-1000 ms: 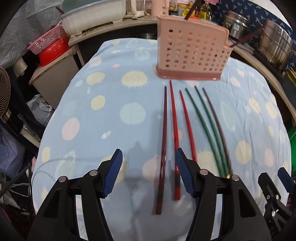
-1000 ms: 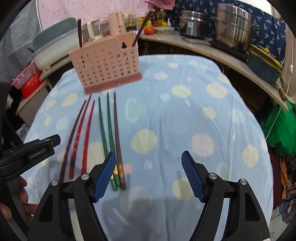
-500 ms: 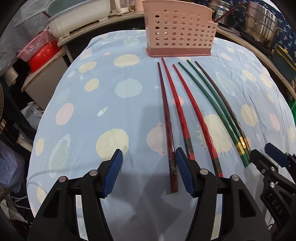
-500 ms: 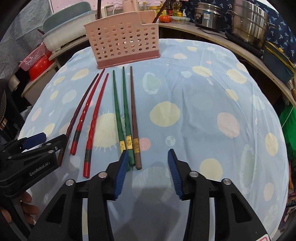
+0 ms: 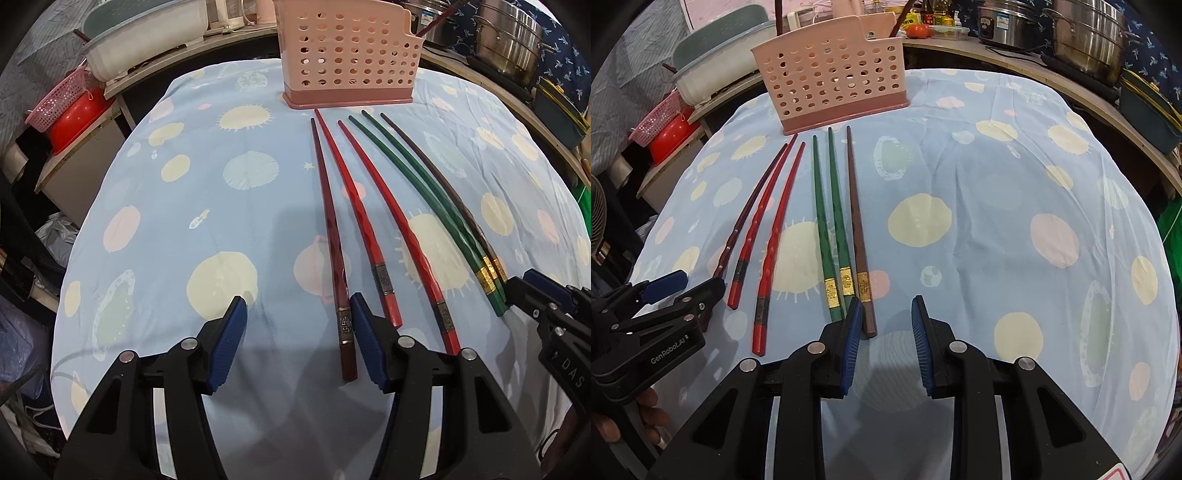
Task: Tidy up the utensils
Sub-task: 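Close the left tool on a dark red chopstick while the right closes on a brown chopstick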
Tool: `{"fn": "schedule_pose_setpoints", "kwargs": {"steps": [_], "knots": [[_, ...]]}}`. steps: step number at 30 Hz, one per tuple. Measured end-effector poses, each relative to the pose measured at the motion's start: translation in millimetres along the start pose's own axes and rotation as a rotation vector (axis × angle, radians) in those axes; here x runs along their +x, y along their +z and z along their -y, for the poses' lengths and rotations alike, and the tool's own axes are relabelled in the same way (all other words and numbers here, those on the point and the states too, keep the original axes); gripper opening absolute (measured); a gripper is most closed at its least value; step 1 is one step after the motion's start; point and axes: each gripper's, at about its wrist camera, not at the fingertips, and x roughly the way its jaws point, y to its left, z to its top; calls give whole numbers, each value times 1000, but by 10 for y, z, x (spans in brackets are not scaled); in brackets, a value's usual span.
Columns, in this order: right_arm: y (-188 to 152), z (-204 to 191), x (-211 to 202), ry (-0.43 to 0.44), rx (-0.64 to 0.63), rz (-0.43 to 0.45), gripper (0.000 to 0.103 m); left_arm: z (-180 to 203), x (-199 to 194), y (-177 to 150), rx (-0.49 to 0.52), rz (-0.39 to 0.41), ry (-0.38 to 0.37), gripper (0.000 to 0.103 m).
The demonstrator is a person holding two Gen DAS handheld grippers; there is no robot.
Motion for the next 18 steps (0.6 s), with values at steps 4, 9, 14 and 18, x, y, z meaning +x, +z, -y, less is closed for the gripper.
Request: {"fn": "schedule_pose_setpoints", "kwargs": {"steps": [4,9,14,18], "knots": [[3,-5,8,2,-2,-1,23,-48,3,-4,-1,6,1,50],[33,-35,42,10,-6,-4,21,-74,11,1,-8,7,-3,49],[52,-94,114,5,-27,-8,19,-62,11,-9,-1,17,1,49],[49,-85,111,11,-30,-8,14,-85,2,-17,1,23,-13,48]]}}
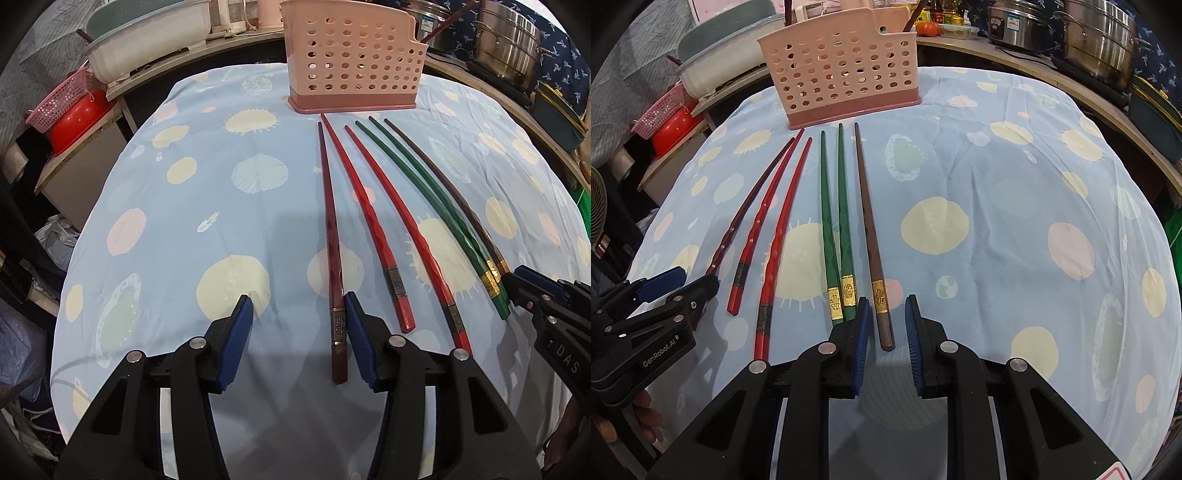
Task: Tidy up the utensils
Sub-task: 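Close the left tool on a dark red chopstick while the right closes on a brown chopstick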
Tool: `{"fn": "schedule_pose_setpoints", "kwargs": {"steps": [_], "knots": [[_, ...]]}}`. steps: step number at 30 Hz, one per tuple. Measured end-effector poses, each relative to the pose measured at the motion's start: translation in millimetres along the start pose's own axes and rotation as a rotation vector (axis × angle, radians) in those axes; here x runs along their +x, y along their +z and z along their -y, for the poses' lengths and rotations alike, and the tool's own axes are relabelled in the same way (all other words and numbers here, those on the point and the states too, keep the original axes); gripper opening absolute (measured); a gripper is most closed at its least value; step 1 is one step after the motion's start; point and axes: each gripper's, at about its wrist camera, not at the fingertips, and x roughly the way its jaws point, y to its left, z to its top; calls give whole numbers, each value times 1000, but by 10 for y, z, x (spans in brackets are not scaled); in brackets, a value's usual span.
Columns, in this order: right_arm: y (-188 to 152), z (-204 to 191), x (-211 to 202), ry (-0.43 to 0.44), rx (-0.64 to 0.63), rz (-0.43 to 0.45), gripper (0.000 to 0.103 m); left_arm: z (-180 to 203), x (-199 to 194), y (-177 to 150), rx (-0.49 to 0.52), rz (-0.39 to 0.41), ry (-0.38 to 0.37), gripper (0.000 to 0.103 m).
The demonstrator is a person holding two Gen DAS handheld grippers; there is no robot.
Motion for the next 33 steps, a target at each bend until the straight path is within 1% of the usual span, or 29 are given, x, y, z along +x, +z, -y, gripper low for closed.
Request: {"fn": "schedule_pose_setpoints", "kwargs": {"steps": [2,7,12,15,20,23,30,32,33], "knots": [[-4,21,-6,10,5,-1,9,-14,-12,-10,-1,5,-9,44],[-26,22,-22,17,8,3,8,-18,-40,-29,12,19,-29,29],[-54,45,-50,23,20,5,8,-62,-82,-51,-4,16,-65,16],[-80,60,-64,25,26,4,8,-96,-106,-82,-18,10,-92,16],[-111,80,-89,25,31,5,8,-107,-154,-134,-19,15,-101,16],[-124,83,-98,25,35,5,8,-98,-161,-150,-13,16,-103,20],[-122,86,-100,26,37,6,8,-67,-130,-145,-2,24,-91,20],[-123,87,-102,27,36,6,8,-58,-127,-145,5,28,-81,16],[-122,89,-108,29,36,7,8,-58,-130,-148,7,29,-82,11]]}}
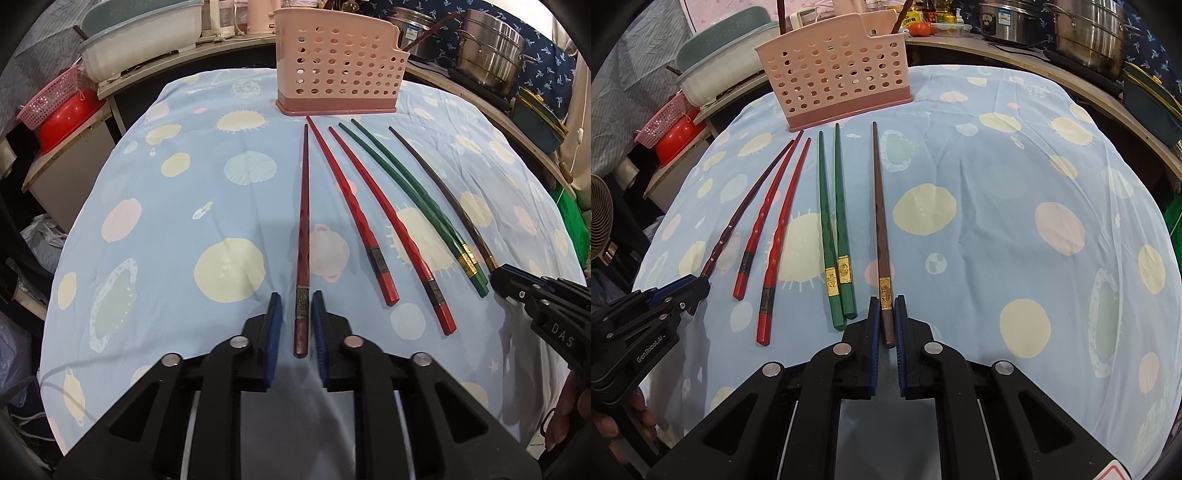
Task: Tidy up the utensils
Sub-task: 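Close the left tool on a dark red chopstick while the right closes on a brown chopstick, then lift both held chopsticks upright and lower them into the pink basket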
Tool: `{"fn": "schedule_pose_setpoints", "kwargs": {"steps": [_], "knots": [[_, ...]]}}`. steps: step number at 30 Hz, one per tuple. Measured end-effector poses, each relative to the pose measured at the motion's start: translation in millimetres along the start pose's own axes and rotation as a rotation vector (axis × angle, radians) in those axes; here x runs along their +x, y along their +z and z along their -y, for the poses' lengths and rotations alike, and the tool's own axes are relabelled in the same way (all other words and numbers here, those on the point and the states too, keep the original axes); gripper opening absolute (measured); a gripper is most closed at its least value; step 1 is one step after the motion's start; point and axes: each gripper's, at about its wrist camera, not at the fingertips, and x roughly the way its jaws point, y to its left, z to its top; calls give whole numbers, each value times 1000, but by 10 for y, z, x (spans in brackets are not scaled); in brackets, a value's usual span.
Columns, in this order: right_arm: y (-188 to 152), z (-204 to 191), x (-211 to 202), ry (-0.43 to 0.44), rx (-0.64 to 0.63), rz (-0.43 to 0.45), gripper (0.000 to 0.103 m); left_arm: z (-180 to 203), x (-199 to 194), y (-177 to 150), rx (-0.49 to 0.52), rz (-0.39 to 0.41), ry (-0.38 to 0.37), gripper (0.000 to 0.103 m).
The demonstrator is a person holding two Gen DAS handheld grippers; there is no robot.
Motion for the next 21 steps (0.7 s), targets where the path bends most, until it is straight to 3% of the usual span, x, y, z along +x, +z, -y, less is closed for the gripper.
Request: {"fn": "schedule_pose_setpoints", "kwargs": {"steps": [5,12,21], "knots": [[3,13,-87,8,3,12,7,-25,-66,28,-12,-7,-24,7],[33,30,-395,27,15,67,7,6,-421,72,-2,40,-46,7],[392,90,-978,66,39,198,7,-7,-1012,437,-10,171,-78,7]]}}
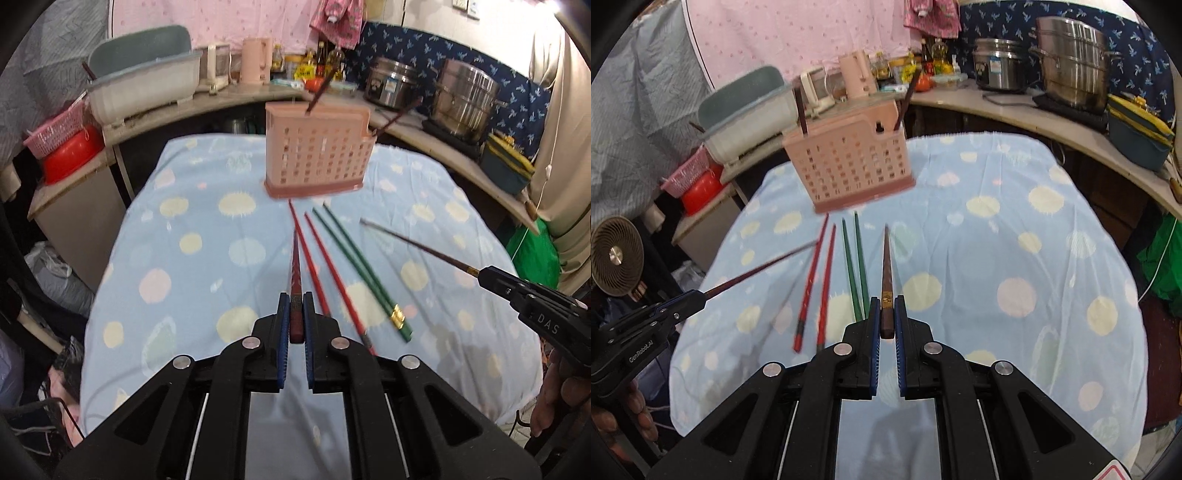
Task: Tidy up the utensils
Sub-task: 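Lift both held chopsticks upright and lower them into the pink basket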
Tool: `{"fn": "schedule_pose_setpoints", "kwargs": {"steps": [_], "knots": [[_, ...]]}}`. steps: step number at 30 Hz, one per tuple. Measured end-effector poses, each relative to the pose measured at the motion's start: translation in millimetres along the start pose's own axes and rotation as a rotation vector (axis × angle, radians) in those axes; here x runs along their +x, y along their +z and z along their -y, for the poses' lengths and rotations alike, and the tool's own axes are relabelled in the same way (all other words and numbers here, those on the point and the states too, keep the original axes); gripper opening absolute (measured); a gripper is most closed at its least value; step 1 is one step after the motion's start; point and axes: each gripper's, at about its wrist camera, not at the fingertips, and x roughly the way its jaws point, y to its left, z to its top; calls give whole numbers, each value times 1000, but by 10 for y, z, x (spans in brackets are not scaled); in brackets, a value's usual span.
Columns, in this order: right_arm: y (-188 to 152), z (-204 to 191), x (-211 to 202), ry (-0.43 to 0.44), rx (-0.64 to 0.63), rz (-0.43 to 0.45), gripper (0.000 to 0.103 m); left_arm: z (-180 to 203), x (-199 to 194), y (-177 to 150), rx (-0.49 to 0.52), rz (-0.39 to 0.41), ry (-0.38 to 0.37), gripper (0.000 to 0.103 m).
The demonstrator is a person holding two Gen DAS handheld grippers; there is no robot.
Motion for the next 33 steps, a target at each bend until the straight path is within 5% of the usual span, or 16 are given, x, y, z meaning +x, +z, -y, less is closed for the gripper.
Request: {"fn": "schedule_pose_setpoints", "kwargs": {"steps": [20,33], "knots": [[1465,-195,-492,17,-73,299,7,76,-487,1700,21,309,-5,7],[2288,-282,-352,128,64,491,7,79,-574,2599,-12,493,14,7]]}}
